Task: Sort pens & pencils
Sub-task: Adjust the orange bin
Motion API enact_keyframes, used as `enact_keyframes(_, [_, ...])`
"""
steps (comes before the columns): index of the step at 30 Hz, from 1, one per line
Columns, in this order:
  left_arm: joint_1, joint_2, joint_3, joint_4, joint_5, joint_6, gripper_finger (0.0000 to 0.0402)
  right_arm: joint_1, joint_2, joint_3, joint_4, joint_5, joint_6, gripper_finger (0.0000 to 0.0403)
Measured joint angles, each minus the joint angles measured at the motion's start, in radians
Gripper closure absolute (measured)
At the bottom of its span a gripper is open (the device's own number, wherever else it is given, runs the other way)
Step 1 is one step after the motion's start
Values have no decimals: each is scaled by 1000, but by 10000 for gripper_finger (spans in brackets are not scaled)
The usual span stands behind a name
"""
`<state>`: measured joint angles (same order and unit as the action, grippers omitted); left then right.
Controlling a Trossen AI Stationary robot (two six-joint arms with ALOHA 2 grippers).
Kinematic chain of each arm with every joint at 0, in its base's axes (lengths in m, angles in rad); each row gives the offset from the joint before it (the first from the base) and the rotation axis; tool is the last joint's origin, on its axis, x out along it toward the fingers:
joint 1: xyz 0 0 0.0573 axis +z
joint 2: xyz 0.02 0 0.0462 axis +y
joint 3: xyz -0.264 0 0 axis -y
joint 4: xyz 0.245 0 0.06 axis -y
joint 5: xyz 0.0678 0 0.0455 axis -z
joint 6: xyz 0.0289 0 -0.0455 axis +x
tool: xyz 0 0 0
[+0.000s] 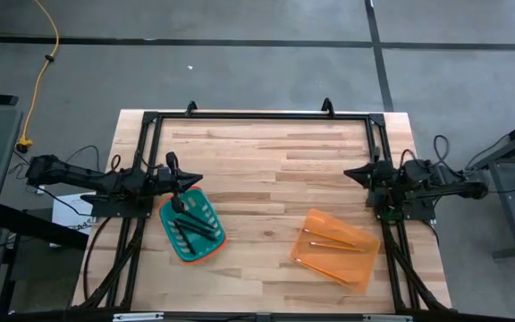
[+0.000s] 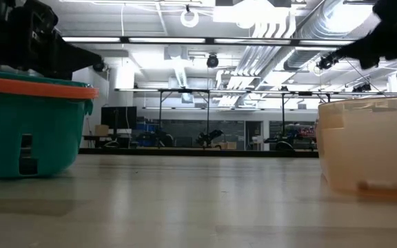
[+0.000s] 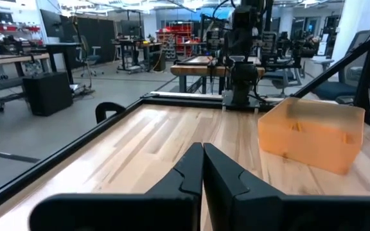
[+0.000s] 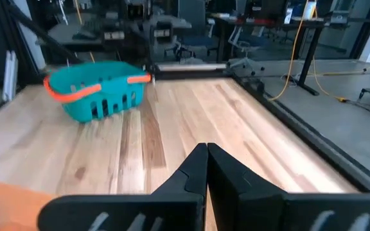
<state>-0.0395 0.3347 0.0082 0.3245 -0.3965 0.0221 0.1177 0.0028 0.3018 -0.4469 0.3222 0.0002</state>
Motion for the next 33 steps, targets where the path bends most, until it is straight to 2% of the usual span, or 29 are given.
enact_keyframes(7, [0,1,0,-14,-16,0,399,0,5,-184,67,-6,-1,403])
enact_keyframes(12, [0,3,1,-21,-18,-2,400,0,35,-153,72,-26,0,403])
enact_keyframes(18, [0,6,2,-108,-17,-9,398,0,36,-153,62,-26,0,403])
enact_keyframes(26, [0,6,2,-234,-16,-125,396,0,36,-153,62,-26,0,403])
enact_keyframes(33, [0,6,2,-253,-16,-134,396,0,36,-153,63,-26,0,403])
